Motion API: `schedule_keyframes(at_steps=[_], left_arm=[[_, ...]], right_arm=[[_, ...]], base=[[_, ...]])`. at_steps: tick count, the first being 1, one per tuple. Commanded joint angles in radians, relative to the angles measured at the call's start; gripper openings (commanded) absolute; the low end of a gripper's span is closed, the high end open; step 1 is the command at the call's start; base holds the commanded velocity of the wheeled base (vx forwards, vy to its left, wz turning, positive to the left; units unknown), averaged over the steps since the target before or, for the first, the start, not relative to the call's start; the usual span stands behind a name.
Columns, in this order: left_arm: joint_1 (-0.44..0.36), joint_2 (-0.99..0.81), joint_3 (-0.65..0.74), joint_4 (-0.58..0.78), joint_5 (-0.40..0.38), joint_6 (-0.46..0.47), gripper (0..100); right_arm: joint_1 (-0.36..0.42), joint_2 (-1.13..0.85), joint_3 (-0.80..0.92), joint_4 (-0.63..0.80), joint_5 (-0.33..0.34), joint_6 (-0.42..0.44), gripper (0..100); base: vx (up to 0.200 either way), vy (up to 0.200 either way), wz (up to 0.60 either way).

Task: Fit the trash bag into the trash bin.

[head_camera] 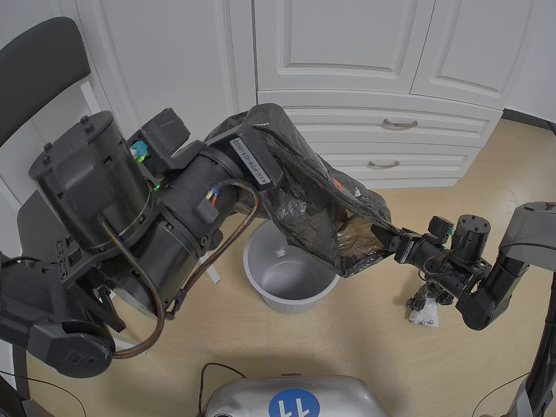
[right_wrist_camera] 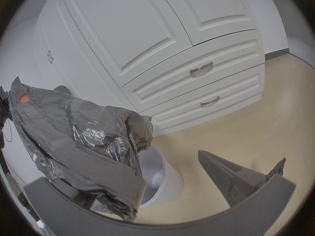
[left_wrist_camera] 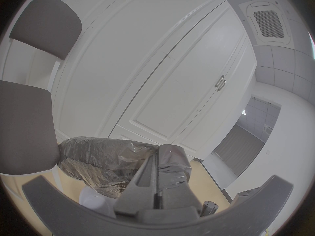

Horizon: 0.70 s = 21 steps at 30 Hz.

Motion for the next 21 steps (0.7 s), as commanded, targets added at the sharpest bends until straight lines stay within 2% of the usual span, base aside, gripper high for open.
schedule_keyframes(at_steps=[1,7,12,16,21], left_arm=[[0.000,0.000,0.001,0.000,0.000,-0.001,0],[0.003,0.002,0.001,0.000,0.000,-0.001,0],[0.005,0.002,0.003,0.000,0.000,-0.001,0],[0.011,0.002,0.003,0.000,0.000,-0.001,0],[0.015,0.003,0.003,0.000,0.000,-0.001,0]], right_arm=[[0.001,-0.034,0.016,0.004,0.000,0.000,100],[-0.001,-0.093,0.048,0.013,0.003,-0.011,100],[-0.010,-0.106,0.073,0.037,0.006,-0.072,100],[-0.013,-0.129,0.079,0.047,0.010,-0.077,100],[-0.030,-0.192,0.111,0.081,0.062,-0.081,100]], base=[[0.000,0.000,0.00],[0.000,0.000,0.00],[0.000,0.000,0.00],[0.000,0.000,0.00],[0.000,0.000,0.00]])
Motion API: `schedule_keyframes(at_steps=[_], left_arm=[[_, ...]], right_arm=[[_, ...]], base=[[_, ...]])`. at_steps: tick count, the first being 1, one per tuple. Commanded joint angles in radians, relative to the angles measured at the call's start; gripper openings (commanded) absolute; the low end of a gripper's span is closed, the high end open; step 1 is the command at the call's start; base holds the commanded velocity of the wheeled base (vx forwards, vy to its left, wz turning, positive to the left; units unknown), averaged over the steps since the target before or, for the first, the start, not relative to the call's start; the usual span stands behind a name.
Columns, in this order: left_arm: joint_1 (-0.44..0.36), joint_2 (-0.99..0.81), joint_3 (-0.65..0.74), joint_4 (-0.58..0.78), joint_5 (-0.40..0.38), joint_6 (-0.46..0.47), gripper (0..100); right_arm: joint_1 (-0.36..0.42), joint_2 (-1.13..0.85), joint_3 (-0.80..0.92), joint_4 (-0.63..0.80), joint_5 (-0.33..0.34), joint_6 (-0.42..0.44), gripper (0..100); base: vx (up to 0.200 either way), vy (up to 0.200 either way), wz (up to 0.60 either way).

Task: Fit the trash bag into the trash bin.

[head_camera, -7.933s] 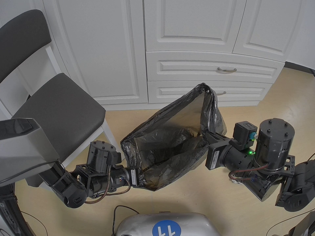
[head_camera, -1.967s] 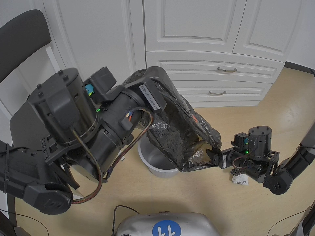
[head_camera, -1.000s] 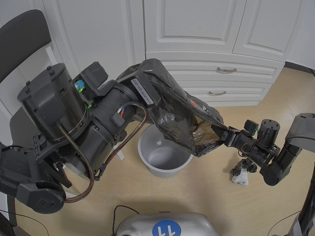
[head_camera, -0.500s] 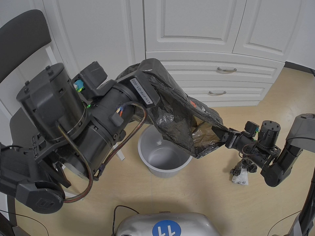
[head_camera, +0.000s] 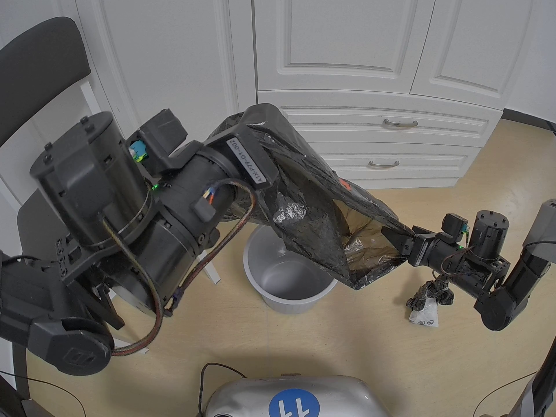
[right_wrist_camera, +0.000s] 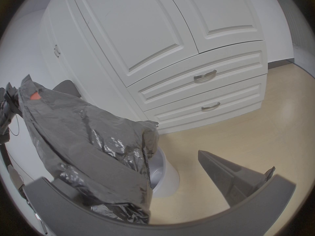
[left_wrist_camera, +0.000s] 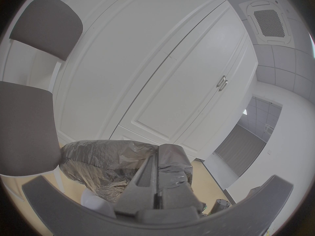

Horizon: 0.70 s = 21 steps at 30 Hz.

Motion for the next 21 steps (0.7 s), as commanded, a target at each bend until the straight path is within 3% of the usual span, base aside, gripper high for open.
schedule_keyframes(at_steps=[1,13,14,21], left_arm=[[0.005,0.003,0.000,-0.001,0.000,-0.001,0],[0.005,0.002,0.000,-0.001,0.000,-0.001,0],[0.005,0.002,0.000,-0.001,0.000,-0.001,0],[0.004,0.014,0.003,-0.001,0.000,-0.001,0]], right_arm=[[-0.015,-0.060,0.026,0.014,0.020,-0.009,100],[-0.031,-0.070,0.049,0.037,0.042,-0.059,100],[-0.031,-0.073,0.050,0.037,0.042,-0.059,0],[-0.028,-0.122,0.066,0.039,0.044,-0.070,0]], base=[[0.000,0.000,0.00],[0.000,0.000,0.00],[0.000,0.000,0.00],[0.000,0.000,0.00]])
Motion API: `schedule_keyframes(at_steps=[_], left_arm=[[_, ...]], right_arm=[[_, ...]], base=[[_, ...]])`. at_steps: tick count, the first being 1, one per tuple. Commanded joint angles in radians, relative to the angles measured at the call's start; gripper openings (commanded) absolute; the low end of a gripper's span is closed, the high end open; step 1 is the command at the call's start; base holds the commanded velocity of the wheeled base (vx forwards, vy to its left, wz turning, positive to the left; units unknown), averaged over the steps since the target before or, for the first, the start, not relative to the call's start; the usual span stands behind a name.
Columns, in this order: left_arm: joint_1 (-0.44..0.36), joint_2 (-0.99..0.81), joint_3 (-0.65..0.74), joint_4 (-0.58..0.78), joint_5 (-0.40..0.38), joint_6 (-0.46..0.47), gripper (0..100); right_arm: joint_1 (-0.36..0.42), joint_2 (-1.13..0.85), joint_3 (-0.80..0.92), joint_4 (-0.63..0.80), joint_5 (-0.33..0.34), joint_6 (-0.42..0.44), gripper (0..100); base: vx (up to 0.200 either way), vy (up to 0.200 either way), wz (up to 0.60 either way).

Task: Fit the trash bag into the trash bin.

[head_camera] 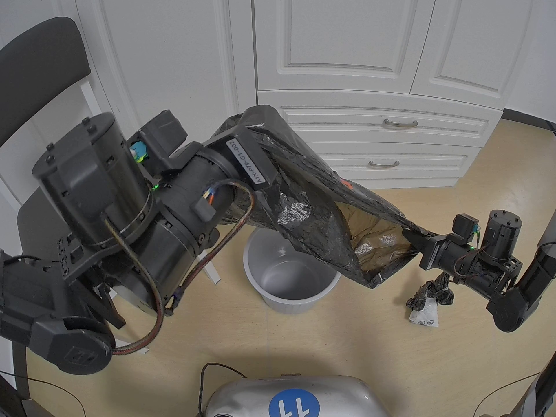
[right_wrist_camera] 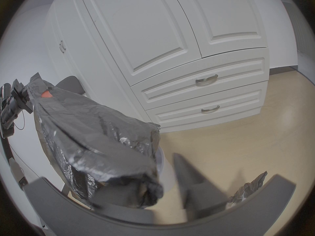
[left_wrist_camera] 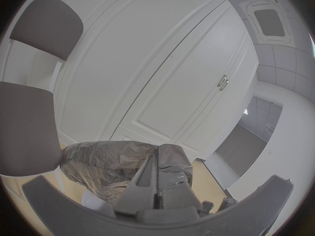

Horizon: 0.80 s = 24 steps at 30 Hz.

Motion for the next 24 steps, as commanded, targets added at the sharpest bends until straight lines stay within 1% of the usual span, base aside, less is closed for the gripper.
schedule_keyframes(at_steps=[1,3,5,8,9,11,12,14,15,17,18,20,23,24], left_arm=[[-0.002,0.009,0.006,-0.001,0.000,0.000,0],[-0.005,0.009,0.011,-0.001,-0.001,0.000,0],[-0.012,0.005,0.026,-0.001,-0.003,0.000,0],[-0.031,0.005,0.042,-0.001,-0.011,0.001,0],[-0.045,0.005,0.059,-0.001,-0.014,0.003,0],[-0.057,0.006,0.075,-0.001,-0.017,0.004,0],[-0.069,0.008,0.089,-0.001,-0.024,0.006,0],[-0.083,0.009,0.117,-0.002,-0.047,0.006,0],[-0.086,0.009,0.125,-0.002,-0.055,0.006,0],[-0.105,0.009,0.172,-0.002,-0.115,0.006,0],[-0.106,0.011,0.177,-0.002,-0.121,0.006,0],[-0.109,0.021,0.217,-0.013,-0.173,0.001,0],[-0.106,0.049,0.235,-0.065,-0.199,-0.003,0],[-0.097,0.097,0.256,-0.150,-0.216,-0.002,0]], right_arm=[[0.002,-0.054,0.012,0.002,0.000,-0.015,0],[0.002,-0.080,0.018,0.005,0.000,-0.020,0],[0.005,-0.157,0.027,0.036,0.000,-0.027,0],[0.011,-0.255,0.017,0.132,-0.003,-0.030,0],[0.013,-0.321,0.000,0.212,-0.010,-0.030,0],[0.013,-0.378,-0.020,0.281,-0.013,-0.030,0],[0.013,-0.425,-0.034,0.335,-0.015,-0.030,0],[0.013,-0.482,-0.046,0.389,-0.018,-0.030,0],[0.013,-0.494,-0.046,0.398,-0.018,-0.030,0],[0.013,-0.549,-0.046,0.425,-0.018,-0.032,0],[0.013,-0.552,-0.045,0.427,-0.018,-0.032,0],[0.014,-0.585,-0.037,0.428,-0.020,-0.052,0],[0.013,-0.617,-0.031,0.432,-0.020,-0.078,0],[0.014,-0.645,-0.020,0.432,-0.020,-0.089,0]], base=[[0.000,0.000,0.00],[0.000,0.000,0.00],[0.000,0.000,0.00],[0.000,0.000,0.00],[0.000,0.000,0.00],[0.000,0.000,0.00],[0.000,0.000,0.00],[0.000,0.000,0.00],[0.000,0.000,0.00],[0.000,0.000,0.00],[0.000,0.000,0.00],[0.000,0.000,0.00],[0.000,0.000,0.00],[0.000,0.000,0.00]])
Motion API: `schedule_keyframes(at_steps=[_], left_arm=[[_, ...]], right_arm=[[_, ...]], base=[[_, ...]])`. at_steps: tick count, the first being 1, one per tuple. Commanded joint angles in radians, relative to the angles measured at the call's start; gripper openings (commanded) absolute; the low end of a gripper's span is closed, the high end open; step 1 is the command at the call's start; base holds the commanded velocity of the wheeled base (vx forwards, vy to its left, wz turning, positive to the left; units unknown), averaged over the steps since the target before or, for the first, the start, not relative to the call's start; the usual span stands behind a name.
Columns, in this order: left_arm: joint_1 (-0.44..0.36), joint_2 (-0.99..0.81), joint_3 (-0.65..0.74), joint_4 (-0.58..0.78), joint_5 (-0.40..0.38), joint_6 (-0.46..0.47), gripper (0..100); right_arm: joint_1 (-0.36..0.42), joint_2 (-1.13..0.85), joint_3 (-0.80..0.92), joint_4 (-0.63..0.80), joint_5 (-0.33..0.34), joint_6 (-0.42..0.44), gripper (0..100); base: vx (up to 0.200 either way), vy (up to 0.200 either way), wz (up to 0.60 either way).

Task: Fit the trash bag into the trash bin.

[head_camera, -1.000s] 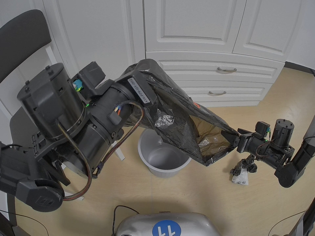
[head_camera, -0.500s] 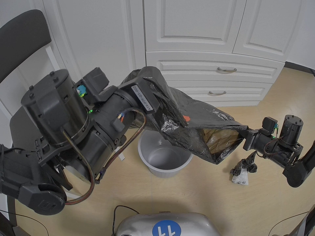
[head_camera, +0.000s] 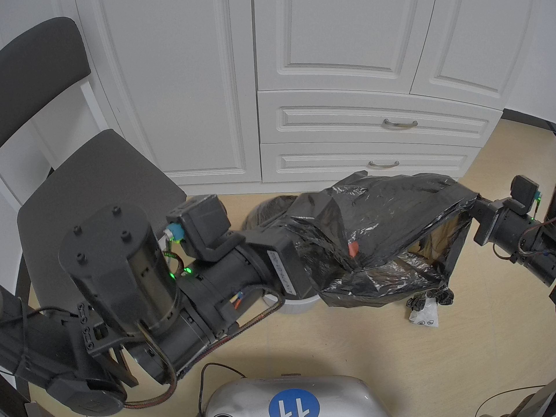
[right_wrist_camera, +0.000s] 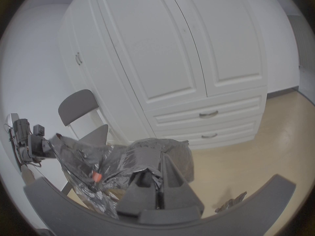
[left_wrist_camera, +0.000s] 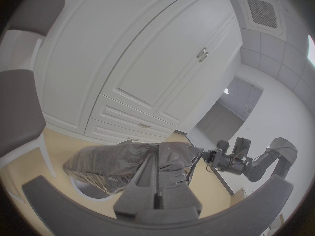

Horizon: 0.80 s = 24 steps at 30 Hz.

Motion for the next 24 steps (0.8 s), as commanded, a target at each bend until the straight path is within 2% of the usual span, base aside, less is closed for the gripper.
schedule_keyframes(at_steps=[1,3,5,13,21,24], left_arm=[[0.002,0.107,0.069,-0.149,-0.037,-0.003,0],[0.018,0.190,0.078,-0.296,-0.043,0.004,0],[0.029,0.252,0.075,-0.385,-0.046,0.010,0],[0.069,0.288,0.012,-0.373,-0.048,-0.006,0],[0.089,0.285,-0.074,-0.373,-0.042,-0.006,0],[0.097,0.286,-0.121,-0.373,-0.011,-0.004,0]], right_arm=[[0.004,-0.141,0.018,0.008,0.000,-0.031,0],[0.021,-0.158,0.034,0.008,0.000,-0.057,0],[0.028,-0.165,0.044,0.008,0.000,-0.078,0],[0.039,-0.188,0.066,0.007,-0.008,-0.127,0],[0.104,-0.208,0.092,0.007,-0.062,-0.186,0],[0.122,-0.202,0.092,0.004,-0.091,-0.200,0]], base=[[0.000,0.000,0.00],[0.000,0.000,0.00],[0.000,0.000,0.00],[0.000,0.000,0.00],[0.000,0.000,0.00],[0.000,0.000,0.00]])
